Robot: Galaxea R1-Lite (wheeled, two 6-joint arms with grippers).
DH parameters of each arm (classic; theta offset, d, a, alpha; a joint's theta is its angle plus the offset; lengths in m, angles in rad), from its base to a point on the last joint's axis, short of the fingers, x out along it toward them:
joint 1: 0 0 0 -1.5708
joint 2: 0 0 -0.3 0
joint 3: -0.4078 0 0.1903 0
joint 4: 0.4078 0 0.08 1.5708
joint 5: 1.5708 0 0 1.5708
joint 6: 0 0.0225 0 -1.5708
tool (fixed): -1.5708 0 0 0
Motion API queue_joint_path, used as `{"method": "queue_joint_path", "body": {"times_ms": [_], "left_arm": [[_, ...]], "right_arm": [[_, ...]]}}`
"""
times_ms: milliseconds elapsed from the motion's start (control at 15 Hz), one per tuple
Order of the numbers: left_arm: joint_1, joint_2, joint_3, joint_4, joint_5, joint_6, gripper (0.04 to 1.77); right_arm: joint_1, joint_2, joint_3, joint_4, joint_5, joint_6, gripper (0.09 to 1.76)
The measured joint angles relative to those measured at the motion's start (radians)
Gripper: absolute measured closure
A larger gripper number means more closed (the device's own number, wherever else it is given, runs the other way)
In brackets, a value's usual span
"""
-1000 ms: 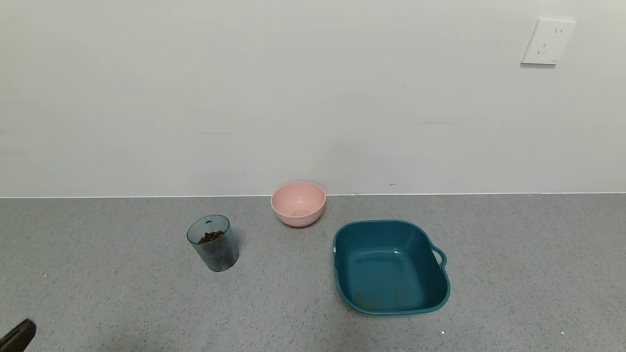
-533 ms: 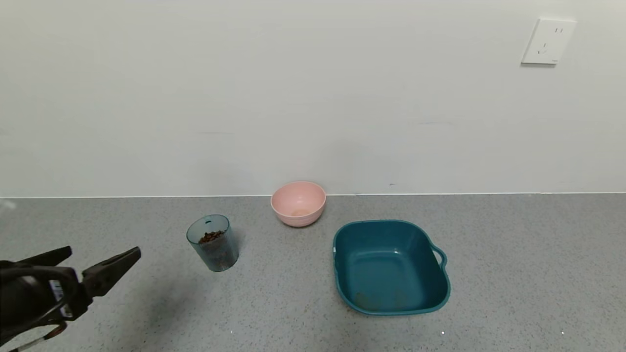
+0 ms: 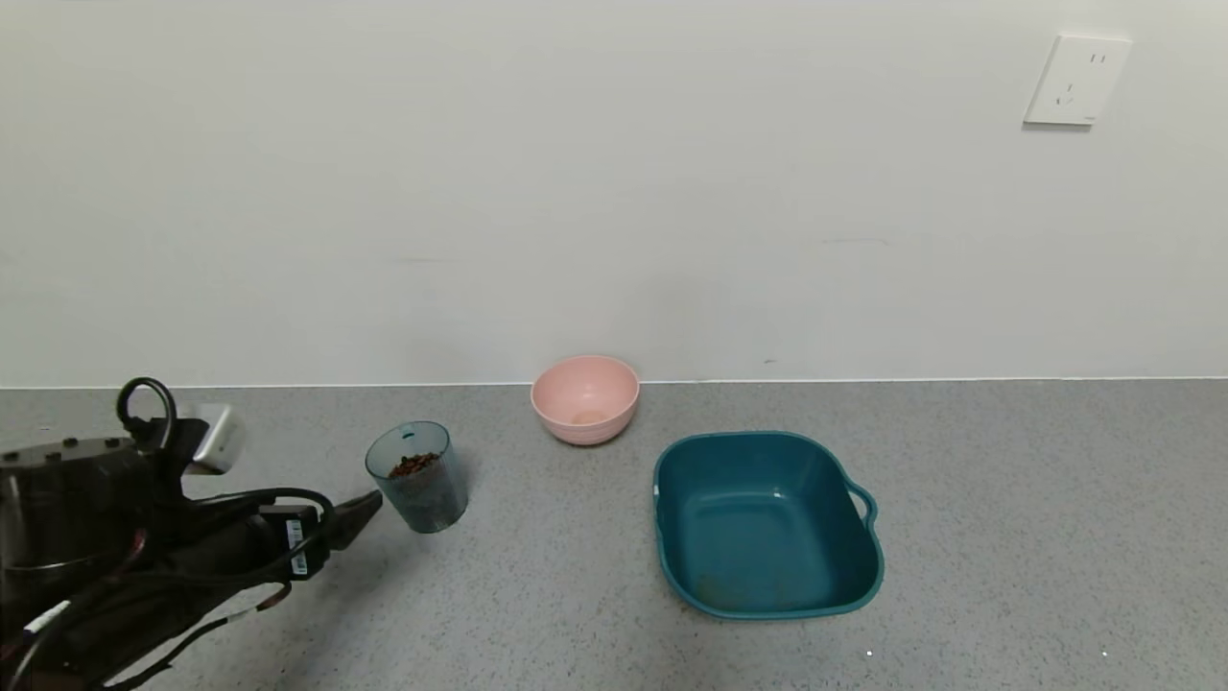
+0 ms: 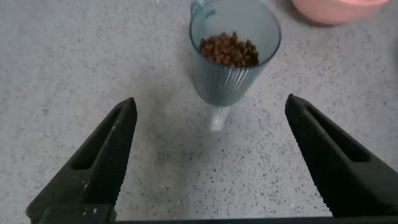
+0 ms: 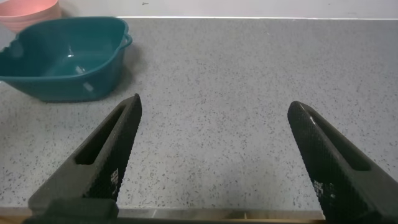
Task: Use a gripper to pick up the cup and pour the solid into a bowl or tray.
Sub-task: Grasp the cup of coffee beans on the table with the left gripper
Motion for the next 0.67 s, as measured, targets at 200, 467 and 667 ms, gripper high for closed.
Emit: {"method": "queue_joint_path", "body": {"times_ms": [200, 467, 667], "left_arm": [[-0.034, 0.112, 0.047, -0.103, 0.001, 0.001, 0.09], [-0.069, 0.244, 0.066, -0.233, 0.004, 0.007, 0.09], [-0.075, 0.372, 0.084, -0.446, 0.006, 0.028, 0.09]], "right_arm": [[0.000, 0.000, 0.000, 0.000, 0.000, 0.000, 0.14], [0.000, 0.000, 0.000, 0.000, 0.000, 0.000, 0.14], [0.000, 0.000, 0.000, 0.000, 0.000, 0.000, 0.14]]}}
